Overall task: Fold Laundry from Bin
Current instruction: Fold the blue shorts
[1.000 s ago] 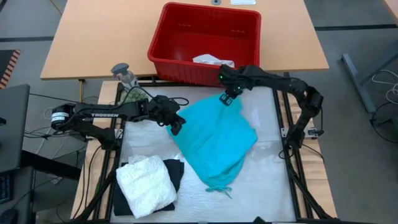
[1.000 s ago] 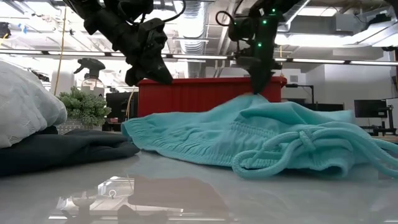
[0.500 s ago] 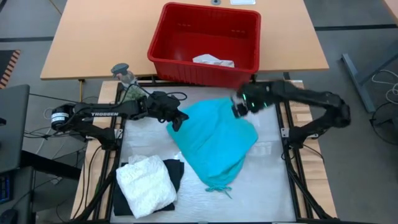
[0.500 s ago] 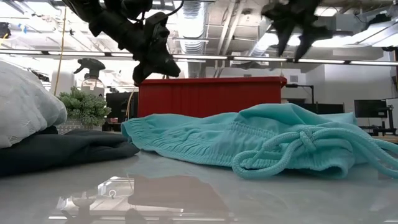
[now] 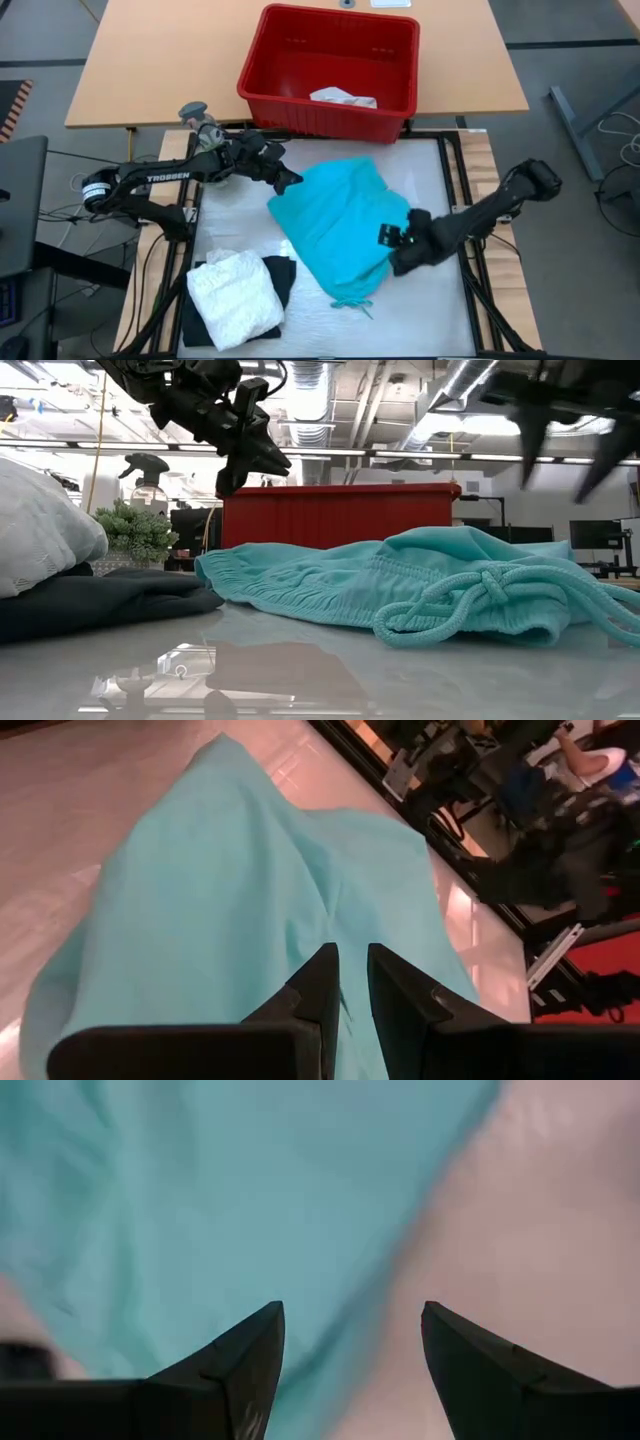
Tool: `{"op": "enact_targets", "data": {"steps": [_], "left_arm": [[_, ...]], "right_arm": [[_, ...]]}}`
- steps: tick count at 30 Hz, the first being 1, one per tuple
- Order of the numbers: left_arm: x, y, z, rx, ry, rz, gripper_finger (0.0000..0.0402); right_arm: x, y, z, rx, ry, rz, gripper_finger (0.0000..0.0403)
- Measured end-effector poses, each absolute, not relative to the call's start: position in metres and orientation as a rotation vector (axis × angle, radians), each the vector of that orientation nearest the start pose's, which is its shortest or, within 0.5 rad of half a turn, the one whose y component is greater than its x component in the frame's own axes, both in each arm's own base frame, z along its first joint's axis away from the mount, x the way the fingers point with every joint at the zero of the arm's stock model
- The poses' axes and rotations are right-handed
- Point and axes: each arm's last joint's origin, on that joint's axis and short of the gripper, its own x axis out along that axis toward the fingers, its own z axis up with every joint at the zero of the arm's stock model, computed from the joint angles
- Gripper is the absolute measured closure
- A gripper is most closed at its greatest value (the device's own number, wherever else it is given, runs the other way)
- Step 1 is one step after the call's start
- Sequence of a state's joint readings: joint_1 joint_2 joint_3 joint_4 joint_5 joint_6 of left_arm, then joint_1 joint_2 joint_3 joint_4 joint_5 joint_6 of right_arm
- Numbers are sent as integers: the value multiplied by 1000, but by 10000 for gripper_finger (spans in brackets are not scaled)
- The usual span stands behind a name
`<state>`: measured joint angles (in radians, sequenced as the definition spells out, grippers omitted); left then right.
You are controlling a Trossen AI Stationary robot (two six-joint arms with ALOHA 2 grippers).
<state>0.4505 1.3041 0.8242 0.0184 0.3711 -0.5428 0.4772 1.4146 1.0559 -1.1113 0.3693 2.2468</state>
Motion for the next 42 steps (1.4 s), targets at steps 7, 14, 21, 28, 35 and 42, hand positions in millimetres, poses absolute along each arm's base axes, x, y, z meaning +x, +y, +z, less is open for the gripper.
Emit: {"op": "enact_targets", "data": {"steps": [7, 14, 21, 28, 35, 42], "left_arm": [[257, 111, 256, -733, 398, 174, 358], [258, 109, 256, -780, 409, 125, 358], [258, 109, 256, -780, 409, 126, 358], [258, 109, 256, -784, 410, 127, 358], [258, 109, 256, -785, 410, 127, 358], [258, 109, 256, -790, 414, 121, 358]], "right_arm": [[236, 98, 213, 1260, 780, -1378, 143], [236, 76, 212, 1200, 736, -1501, 143], [210, 65, 232, 1109, 798, -1601, 143], [179, 41, 272, 1267, 713, -1491, 143], [189, 55, 236, 1417, 756, -1453, 143], [189, 52, 192, 1620, 669, -1336, 143]]}}
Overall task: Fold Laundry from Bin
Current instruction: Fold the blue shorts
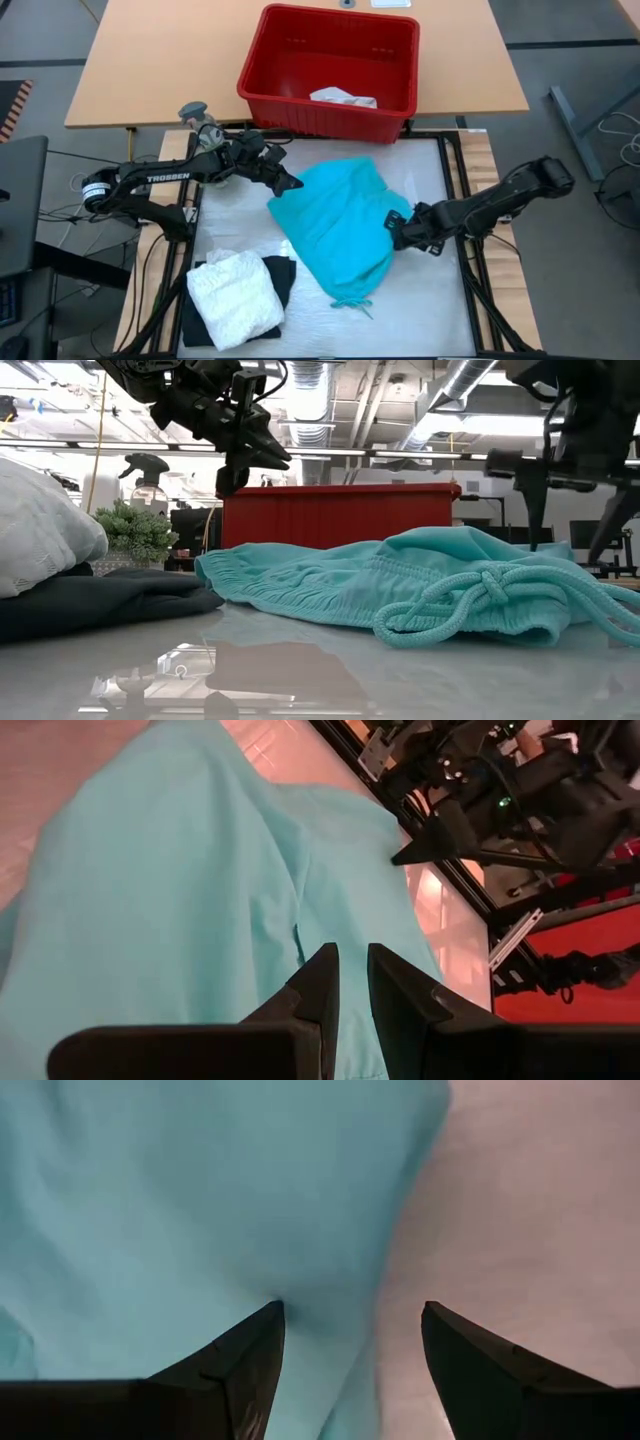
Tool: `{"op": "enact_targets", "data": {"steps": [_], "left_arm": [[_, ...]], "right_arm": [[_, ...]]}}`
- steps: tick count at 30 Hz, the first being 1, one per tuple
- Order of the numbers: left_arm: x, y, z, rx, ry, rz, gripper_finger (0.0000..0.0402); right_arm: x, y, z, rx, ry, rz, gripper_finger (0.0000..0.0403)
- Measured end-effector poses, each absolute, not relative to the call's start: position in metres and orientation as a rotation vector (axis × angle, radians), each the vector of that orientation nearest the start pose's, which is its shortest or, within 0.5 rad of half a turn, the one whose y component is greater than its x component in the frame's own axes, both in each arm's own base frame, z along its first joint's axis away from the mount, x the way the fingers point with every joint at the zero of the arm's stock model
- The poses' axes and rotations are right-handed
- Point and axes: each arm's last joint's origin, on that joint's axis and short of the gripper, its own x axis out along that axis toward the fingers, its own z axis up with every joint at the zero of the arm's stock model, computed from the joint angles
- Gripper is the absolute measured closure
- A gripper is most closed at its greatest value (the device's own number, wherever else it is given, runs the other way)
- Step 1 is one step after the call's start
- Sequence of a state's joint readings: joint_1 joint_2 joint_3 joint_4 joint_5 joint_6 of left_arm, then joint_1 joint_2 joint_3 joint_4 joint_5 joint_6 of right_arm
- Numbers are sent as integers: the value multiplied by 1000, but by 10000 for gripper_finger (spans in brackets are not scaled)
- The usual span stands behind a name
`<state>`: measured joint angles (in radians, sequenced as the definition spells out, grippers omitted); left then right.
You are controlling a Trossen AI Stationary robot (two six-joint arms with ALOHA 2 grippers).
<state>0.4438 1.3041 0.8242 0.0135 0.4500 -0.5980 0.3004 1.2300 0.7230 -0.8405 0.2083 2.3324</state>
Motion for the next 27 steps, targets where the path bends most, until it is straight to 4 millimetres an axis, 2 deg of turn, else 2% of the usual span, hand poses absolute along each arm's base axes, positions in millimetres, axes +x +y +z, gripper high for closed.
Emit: {"op": "enact_targets", "data": {"steps": [2, 9, 14, 18, 20, 22, 24, 27], "left_arm": [[258, 108, 256, -802, 416, 117, 358], [258, 108, 256, -838, 418, 109, 358], [258, 108, 256, -838, 415, 121, 358], [258, 110, 257, -783, 395, 167, 358], [258, 113, 258, -707, 371, 188, 358], [260, 121, 259, -671, 352, 186, 358], [266, 132, 257, -706, 365, 180, 358], [280, 143, 242, -735, 424, 193, 354]], "right_arm": [[186, 50, 186, 1637, 656, -1335, 143], [179, 22, 157, 1689, 549, -1438, 143], [176, 11, 134, 1767, 438, -1385, 143], [171, 4, 125, 1759, 349, -1394, 155], [170, 0, 123, 1755, 336, -1417, 176], [168, -2, 123, 1735, 348, -1429, 216], [167, -2, 121, 1697, 378, -1428, 273], [166, 2, 120, 1629, 433, -1397, 368]]}}
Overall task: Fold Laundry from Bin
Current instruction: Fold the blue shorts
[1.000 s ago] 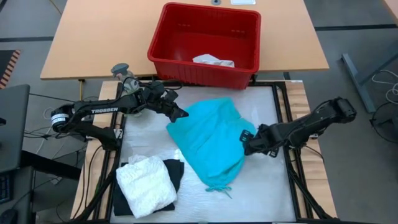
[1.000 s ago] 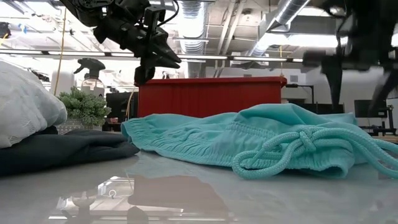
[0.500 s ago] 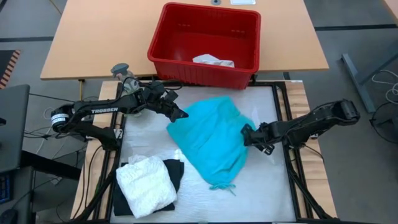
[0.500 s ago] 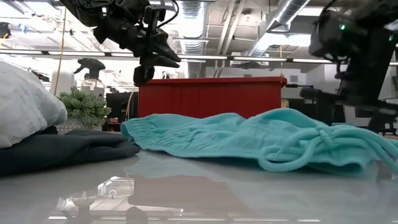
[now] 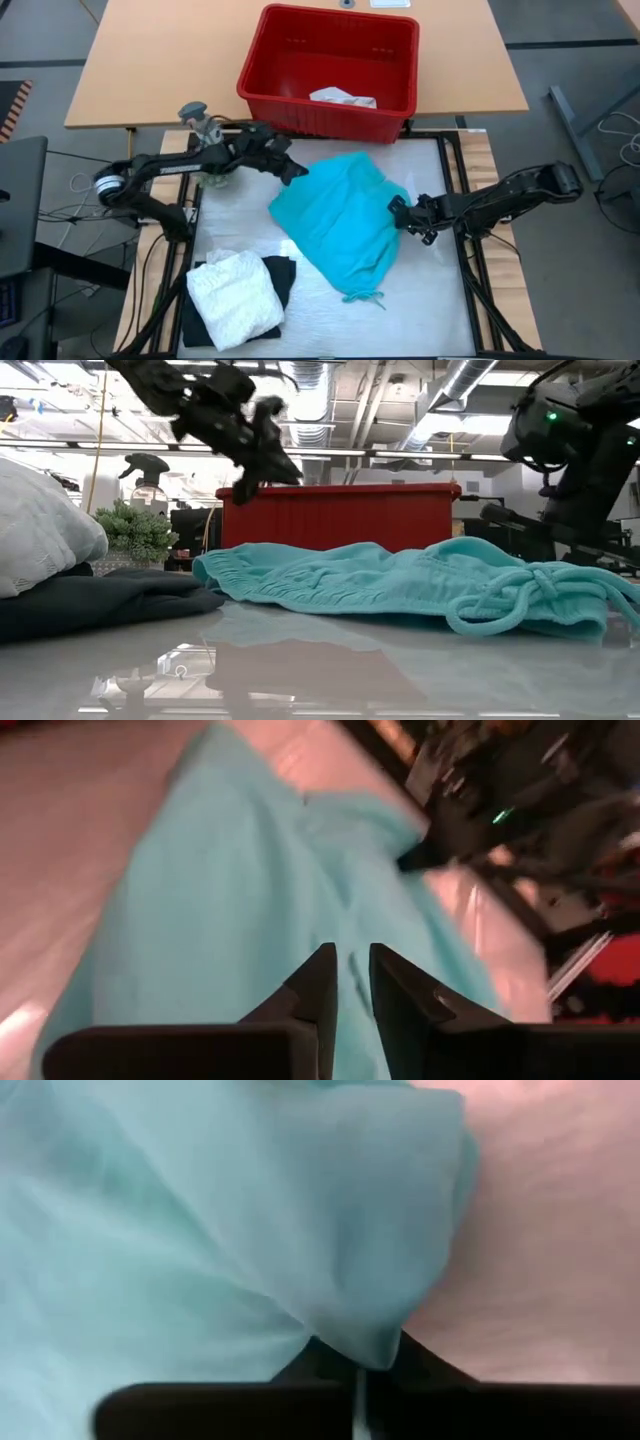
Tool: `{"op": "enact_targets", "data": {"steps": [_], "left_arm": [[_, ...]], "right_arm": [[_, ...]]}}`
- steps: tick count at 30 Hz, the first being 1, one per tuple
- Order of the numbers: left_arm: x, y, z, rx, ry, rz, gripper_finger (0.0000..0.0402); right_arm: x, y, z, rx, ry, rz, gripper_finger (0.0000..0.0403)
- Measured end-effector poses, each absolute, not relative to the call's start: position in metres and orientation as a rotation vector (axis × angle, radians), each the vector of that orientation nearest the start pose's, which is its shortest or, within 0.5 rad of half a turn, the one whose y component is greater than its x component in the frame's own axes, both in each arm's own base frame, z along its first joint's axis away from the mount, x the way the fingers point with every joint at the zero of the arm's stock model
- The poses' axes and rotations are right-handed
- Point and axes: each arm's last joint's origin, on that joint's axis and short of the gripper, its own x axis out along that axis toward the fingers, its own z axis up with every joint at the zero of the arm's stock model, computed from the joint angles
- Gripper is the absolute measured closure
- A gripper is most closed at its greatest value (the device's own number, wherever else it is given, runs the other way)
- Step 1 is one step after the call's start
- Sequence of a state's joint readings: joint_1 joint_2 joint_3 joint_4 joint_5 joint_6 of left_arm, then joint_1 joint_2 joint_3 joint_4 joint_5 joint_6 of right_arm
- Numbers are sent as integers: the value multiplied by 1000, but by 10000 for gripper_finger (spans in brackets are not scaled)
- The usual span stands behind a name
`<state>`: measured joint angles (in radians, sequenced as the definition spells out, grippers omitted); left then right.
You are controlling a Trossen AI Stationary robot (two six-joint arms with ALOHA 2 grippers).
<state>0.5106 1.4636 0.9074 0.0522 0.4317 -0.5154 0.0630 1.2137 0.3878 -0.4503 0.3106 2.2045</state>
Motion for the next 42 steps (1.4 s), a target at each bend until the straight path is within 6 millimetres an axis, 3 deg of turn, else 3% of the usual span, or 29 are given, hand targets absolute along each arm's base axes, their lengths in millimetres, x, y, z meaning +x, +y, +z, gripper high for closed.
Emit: {"op": "enact_targets", "data": {"steps": [2, 4, 7, 11, 15, 18, 22, 28, 33, 37, 42], "left_arm": [[291, 149, 228, -724, 481, 196, 342], [301, 161, 214, -721, 517, 221, 321], [314, 186, 198, -781, 543, 259, 276], [333, 219, 193, -842, 540, 286, 199], [355, 239, 182, -875, 627, 352, 129], [371, 241, 173, -891, 736, 305, 100], [394, 230, 170, -861, 781, 238, 89], [407, 220, 177, -779, 771, 259, 88], [406, 221, 176, -744, 779, 265, 120], [406, 222, 173, -706, 797, 299, 199], [405, 219, 167, -615, 820, 279, 348]], "right_arm": [[166, 6, 120, 1581, 476, -1353, 383], [166, 10, 120, 1568, 488, -1331, 363], [165, 17, 120, 1575, 466, -1329, 305], [166, 21, 121, 1569, 454, -1299, 224], [168, 21, 122, 1559, 452, -1270, 164], [169, 20, 122, 1566, 423, -1273, 148], [168, 16, 122, 1573, 365, -1317, 145], [168, 7, 122, 1602, 372, -1368, 177], [166, 2, 121, 1576, 394, -1385, 289], [167, 2, 120, 1518, 419, -1352, 381], [168, 2, 121, 1497, 423, -1330, 378]]}}
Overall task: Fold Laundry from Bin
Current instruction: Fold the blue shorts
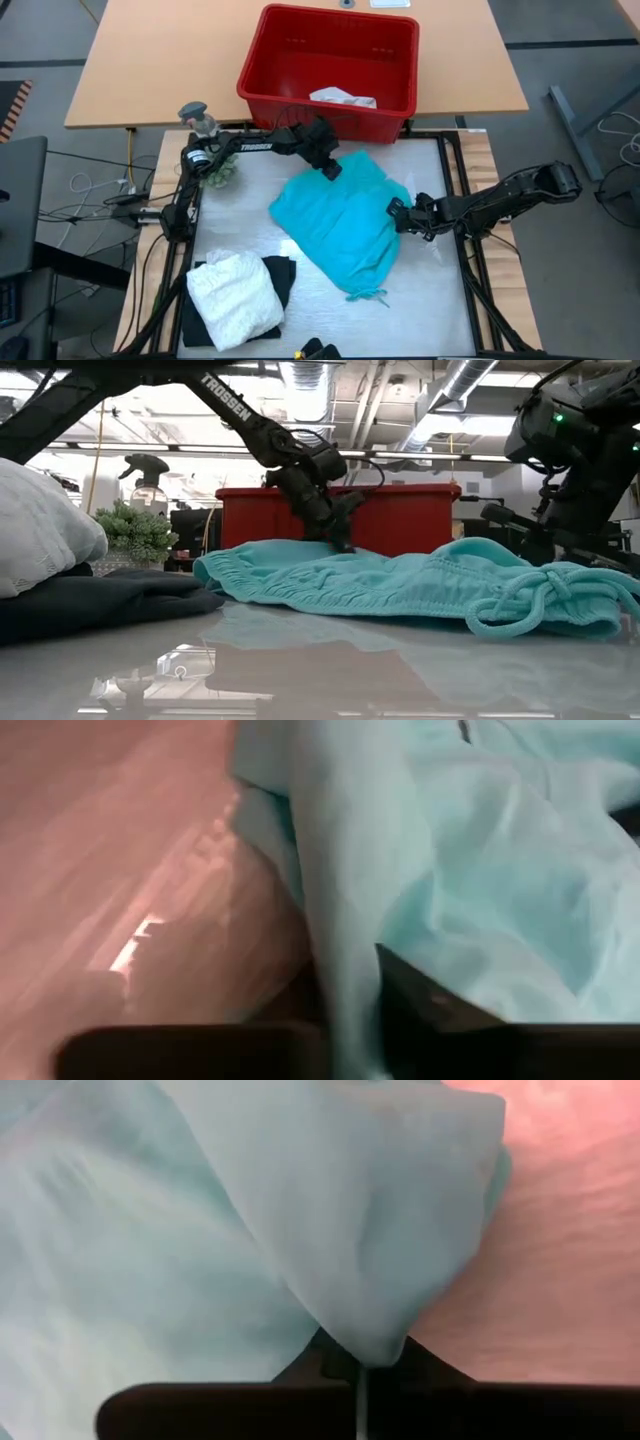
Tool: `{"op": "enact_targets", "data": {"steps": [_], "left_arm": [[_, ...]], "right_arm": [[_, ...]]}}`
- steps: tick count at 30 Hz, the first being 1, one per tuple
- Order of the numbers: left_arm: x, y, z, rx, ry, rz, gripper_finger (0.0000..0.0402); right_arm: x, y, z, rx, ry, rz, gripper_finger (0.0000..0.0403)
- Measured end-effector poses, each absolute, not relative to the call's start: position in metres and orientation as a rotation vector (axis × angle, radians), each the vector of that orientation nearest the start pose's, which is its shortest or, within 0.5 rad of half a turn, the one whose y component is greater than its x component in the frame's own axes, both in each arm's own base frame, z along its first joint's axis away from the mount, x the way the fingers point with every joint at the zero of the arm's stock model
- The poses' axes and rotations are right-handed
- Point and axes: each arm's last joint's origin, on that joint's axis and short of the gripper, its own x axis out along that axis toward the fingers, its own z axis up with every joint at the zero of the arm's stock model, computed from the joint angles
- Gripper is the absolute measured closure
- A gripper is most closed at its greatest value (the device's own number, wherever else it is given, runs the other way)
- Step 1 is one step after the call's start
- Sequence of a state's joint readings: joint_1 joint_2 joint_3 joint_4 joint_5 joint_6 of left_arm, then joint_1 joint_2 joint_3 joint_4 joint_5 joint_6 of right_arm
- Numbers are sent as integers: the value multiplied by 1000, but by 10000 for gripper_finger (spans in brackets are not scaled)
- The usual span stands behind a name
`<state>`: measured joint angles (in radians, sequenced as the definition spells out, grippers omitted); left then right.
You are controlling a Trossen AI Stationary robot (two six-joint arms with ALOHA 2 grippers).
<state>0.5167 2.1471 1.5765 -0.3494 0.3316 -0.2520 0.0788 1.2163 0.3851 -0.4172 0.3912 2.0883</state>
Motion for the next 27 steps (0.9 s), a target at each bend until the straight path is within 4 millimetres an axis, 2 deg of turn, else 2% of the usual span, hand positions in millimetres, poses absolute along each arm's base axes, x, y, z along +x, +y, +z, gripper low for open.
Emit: {"op": "enact_targets", "data": {"steps": [2, 5, 7, 11, 17, 21, 27], "left_arm": [[406, 217, 160, -625, 821, 236, 386], [408, 213, 150, -621, 871, 217, 399], [410, 212, 156, -647, 872, 169, 401], [404, 210, 186, -729, 818, 7, 401], [385, 203, 254, -666, 684, -13, 401], [367, 207, 292, -585, 583, 46, 401], [341, 223, 338, -411, 407, 161, 401]], "right_arm": [[170, 2, 121, 1482, 430, -1302, 384], [174, 2, 124, 1457, 416, -1269, 384], [178, 2, 130, 1432, 394, -1259, 384], [189, 0, 156, 1354, 313, -1196, 384], [188, -6, 206, 1206, 220, -1198, 384], [175, -15, 247, 1071, 206, -1226, 384], [149, -31, 318, 836, 149, -1220, 384]]}}
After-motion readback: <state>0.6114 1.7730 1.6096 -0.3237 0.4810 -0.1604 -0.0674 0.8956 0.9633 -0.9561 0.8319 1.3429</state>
